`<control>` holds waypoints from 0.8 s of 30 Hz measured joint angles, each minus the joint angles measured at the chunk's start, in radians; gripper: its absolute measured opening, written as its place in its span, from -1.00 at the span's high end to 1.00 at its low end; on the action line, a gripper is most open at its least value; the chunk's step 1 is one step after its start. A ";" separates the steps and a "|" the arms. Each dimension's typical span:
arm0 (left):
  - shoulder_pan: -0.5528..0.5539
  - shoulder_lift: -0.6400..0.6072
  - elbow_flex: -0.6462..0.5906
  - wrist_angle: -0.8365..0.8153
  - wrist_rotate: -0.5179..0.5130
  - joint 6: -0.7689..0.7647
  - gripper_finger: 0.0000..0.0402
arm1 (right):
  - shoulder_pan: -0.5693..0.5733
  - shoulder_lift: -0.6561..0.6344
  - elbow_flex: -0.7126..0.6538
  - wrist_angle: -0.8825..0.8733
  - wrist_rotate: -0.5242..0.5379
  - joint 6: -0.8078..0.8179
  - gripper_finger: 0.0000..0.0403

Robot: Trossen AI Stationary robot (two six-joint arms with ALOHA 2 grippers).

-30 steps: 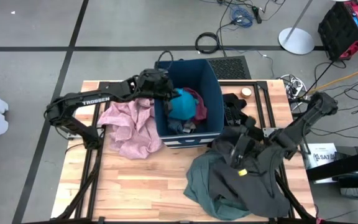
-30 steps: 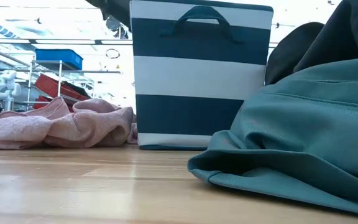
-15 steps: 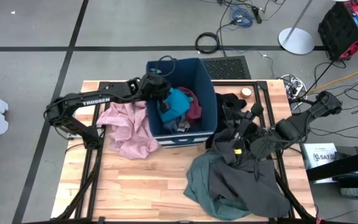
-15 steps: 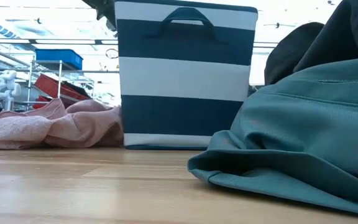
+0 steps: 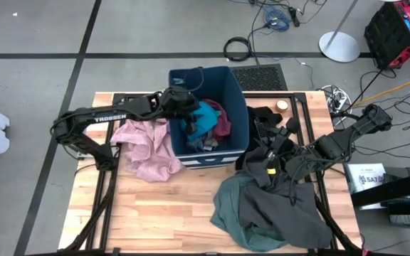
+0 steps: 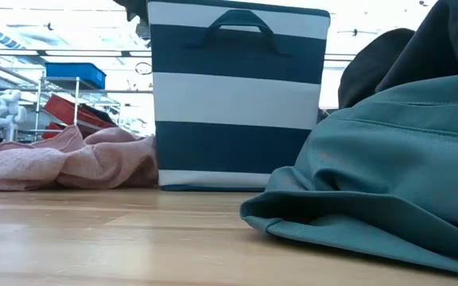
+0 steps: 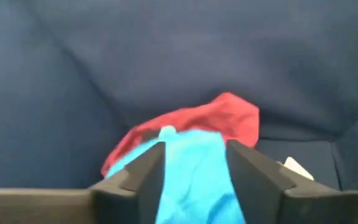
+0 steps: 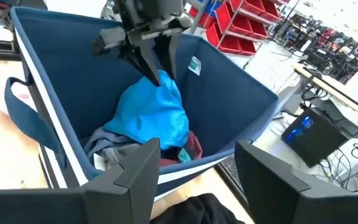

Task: Sort clothes
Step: Put the pink polo shirt into the blue laundry organizer

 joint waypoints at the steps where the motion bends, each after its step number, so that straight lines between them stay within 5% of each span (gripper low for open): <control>1: -0.009 0.000 0.019 -0.010 -0.020 0.009 0.03 | 0.000 0.000 0.000 0.000 0.000 -0.002 0.03; 5: -0.041 -0.016 0.141 -0.086 -0.096 0.031 -0.15 | 0.000 0.000 0.000 0.005 0.001 -0.014 0.03; 13: -0.106 -0.118 0.347 -0.242 -0.169 0.028 -0.18 | -0.001 0.000 0.000 0.065 0.001 -0.086 0.03; 20: -0.146 -0.233 0.366 -0.551 -0.406 -0.133 -0.18 | -0.001 0.000 0.000 0.112 -0.001 -0.152 0.03; 24: -0.167 -0.283 0.330 -0.774 -0.423 -0.316 -0.18 | -0.001 0.000 0.000 0.112 -0.009 -0.145 0.03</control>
